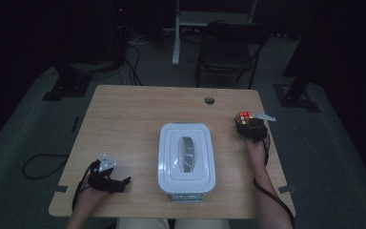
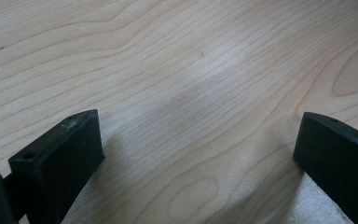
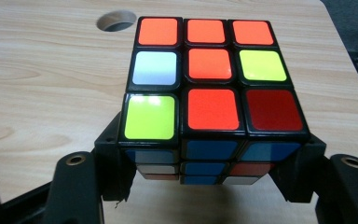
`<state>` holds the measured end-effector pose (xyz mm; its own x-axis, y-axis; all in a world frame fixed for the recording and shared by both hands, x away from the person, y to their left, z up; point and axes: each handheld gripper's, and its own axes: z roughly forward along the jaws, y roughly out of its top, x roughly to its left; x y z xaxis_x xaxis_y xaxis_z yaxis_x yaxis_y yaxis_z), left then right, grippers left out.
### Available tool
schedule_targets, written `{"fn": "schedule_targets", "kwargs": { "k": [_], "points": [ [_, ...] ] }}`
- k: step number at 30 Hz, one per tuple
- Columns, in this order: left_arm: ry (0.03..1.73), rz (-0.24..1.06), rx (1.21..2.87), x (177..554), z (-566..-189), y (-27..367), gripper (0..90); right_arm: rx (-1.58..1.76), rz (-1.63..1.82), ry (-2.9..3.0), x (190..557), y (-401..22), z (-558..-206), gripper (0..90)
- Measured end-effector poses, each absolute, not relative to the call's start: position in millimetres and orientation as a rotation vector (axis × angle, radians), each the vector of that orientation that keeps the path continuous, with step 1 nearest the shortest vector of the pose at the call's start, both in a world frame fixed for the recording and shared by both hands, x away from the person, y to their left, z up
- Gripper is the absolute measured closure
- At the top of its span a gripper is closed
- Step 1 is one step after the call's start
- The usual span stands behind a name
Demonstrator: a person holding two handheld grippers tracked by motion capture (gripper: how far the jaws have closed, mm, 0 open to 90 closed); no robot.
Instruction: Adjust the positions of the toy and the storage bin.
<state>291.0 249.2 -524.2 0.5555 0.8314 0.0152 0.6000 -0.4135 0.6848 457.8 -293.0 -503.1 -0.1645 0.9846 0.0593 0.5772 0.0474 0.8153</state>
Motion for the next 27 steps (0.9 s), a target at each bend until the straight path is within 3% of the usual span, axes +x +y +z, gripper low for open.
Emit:
{"fn": "schedule_targets", "kwargs": {
  "k": [27],
  "points": [
    [1.182, 0.485, 2.14, 290, -524, 246, 1.9, 1.49, 0.977, 1.869, 327, -323, -494, 34.1]
  ]
}}
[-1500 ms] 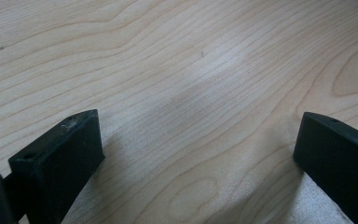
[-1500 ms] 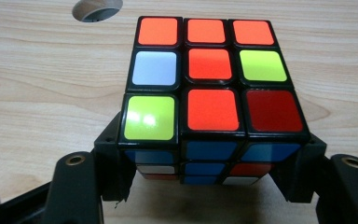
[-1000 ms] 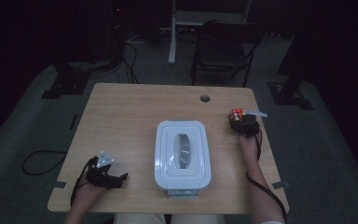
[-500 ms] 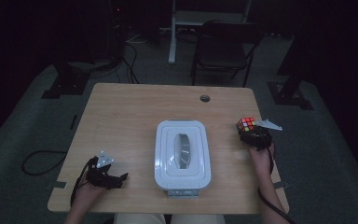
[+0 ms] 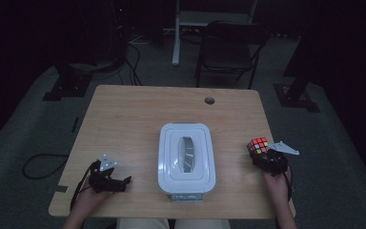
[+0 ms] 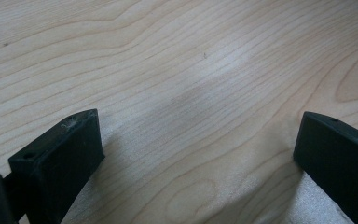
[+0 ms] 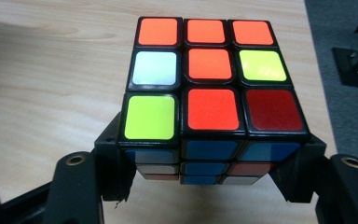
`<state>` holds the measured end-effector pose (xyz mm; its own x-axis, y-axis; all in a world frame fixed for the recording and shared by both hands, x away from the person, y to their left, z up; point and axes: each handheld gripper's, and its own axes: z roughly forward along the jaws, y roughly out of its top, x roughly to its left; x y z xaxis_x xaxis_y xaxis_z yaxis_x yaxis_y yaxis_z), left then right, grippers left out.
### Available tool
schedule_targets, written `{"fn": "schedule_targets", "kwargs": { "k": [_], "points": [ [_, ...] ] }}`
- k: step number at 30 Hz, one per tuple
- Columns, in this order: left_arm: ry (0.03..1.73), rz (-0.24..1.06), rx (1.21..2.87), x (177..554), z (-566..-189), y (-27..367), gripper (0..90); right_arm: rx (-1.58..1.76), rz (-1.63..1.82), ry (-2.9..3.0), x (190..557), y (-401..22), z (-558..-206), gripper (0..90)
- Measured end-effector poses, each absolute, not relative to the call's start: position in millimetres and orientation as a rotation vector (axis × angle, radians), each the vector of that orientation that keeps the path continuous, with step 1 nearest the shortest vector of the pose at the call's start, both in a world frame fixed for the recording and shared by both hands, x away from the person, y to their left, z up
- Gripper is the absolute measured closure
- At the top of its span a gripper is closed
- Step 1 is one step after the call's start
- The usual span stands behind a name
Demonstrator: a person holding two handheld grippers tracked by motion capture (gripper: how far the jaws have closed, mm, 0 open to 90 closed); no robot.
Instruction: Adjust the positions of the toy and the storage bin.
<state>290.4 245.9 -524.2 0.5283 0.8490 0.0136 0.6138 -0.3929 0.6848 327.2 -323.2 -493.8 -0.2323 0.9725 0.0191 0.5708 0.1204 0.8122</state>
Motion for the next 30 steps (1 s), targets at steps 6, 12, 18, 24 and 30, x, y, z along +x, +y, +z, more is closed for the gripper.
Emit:
{"fn": "schedule_targets", "kwargs": {
  "k": [6, 12, 18, 24, 30],
  "points": [
    [1.18, 0.487, 2.14, 290, -524, 246, 1.9, 1.472, 0.966, 1.904, 306, -323, -495, 34.1],
    [1.179, 0.486, 2.142, 290, -524, 246, 1.9, 1.48, 0.943, 1.923, 290, -327, -502, 34.1],
    [1.169, 0.482, 2.145, 290, -524, 247, 1.9, 1.49, 0.931, 1.93, 278, -331, -505, 34.0],
    [1.164, 0.479, 2.147, 290, -524, 247, 1.9, 1.499, 0.937, 1.933, 271, -332, -509, 34.0],
    [1.16, 0.478, 2.15, 290, -524, 248, 2.0, 1.506, 0.934, 1.95, 271, -331, -516, 34.0]
  ]
}}
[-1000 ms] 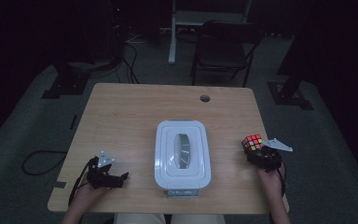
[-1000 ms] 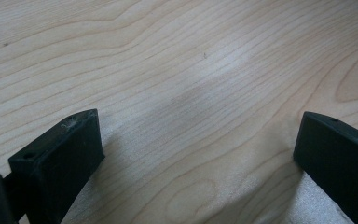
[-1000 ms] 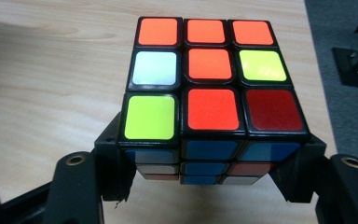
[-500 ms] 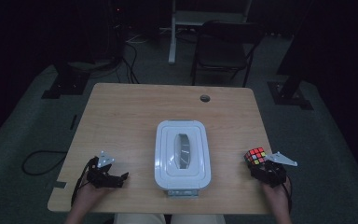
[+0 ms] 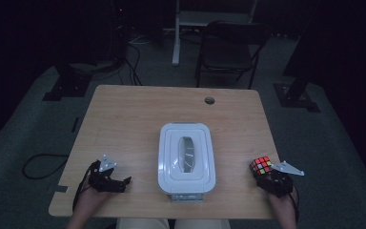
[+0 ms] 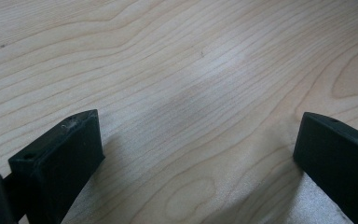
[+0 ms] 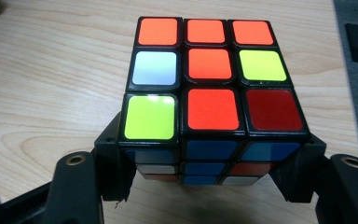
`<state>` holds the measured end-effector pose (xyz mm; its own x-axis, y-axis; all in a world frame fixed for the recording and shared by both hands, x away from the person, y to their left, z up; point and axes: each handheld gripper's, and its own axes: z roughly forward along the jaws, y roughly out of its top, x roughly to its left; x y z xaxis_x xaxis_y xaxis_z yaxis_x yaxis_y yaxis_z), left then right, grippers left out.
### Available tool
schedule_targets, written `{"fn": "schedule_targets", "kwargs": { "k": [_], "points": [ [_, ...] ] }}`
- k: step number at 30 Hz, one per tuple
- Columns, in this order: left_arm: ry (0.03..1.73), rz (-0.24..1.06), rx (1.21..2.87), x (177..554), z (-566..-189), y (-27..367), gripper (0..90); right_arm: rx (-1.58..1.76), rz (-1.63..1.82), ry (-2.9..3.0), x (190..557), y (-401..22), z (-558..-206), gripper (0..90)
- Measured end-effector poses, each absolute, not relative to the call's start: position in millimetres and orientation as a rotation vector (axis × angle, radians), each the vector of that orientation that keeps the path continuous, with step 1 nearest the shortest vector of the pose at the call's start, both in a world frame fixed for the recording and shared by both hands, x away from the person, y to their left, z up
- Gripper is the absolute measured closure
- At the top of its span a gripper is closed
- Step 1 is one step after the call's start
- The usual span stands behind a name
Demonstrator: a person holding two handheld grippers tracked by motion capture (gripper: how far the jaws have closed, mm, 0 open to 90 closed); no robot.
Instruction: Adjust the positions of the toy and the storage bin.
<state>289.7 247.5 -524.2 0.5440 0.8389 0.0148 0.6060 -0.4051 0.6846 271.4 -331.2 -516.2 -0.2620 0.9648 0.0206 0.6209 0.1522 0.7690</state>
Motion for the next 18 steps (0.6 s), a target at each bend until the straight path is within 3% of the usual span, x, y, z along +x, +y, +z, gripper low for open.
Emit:
{"fn": "schedule_targets", "kwargs": {
  "k": [10, 18],
  "points": [
    [1.161, 0.479, 2.15, 290, -524, 247, 2.0, 1.516, 0.951, 1.985, 275, -331, -520, 33.5],
    [1.161, 0.478, 2.149, 290, -524, 247, 2.0, 1.527, 1.021, 1.948, 273, -338, -509, 26.5]
  ]
}}
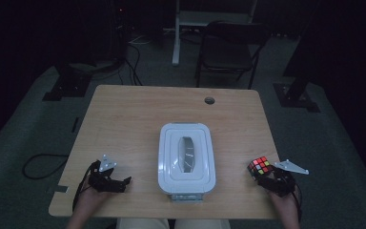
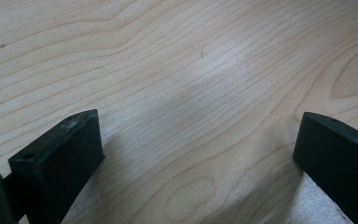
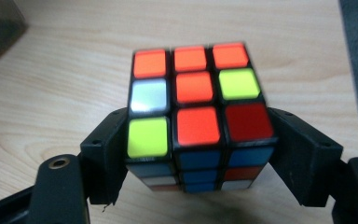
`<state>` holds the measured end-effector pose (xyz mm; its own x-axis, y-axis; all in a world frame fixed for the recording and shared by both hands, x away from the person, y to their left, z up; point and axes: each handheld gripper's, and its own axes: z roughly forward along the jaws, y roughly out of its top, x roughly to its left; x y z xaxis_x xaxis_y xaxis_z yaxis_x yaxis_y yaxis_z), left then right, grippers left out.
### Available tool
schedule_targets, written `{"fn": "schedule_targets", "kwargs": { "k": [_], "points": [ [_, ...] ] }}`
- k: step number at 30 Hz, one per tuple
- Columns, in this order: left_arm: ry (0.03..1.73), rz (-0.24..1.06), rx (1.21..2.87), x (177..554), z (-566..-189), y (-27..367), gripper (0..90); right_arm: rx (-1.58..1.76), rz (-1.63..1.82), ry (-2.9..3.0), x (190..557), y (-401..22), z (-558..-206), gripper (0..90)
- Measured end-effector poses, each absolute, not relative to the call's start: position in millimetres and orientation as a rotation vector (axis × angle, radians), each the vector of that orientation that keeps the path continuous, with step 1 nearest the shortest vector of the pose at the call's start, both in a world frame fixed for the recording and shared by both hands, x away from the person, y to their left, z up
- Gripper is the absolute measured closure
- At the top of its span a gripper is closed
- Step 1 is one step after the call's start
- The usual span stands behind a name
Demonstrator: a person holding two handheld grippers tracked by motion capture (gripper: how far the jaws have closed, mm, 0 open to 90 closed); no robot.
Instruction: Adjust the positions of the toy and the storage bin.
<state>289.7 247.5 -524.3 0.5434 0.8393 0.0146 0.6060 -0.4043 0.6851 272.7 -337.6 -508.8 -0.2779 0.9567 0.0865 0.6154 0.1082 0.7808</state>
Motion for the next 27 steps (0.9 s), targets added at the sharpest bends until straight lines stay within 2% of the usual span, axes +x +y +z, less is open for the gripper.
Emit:
{"fn": "schedule_targets", "kwargs": {
  "k": [8, 16, 27],
  "points": [
    [1.161, 0.478, 2.149, 290, -524, 247, 2.0, 1.463, 1.115, 1.9, 276, -335, -483, 20.9],
    [1.161, 0.479, 2.149, 290, -524, 247, 2.0, 1.372, 1.161, 1.954, 289, -315, -463, 14.9],
    [1.162, 0.478, 2.148, 290, -524, 247, 2.0, 1.281, 1.197, 2.043, 301, -279, -463, 11.8]
  ]
}}
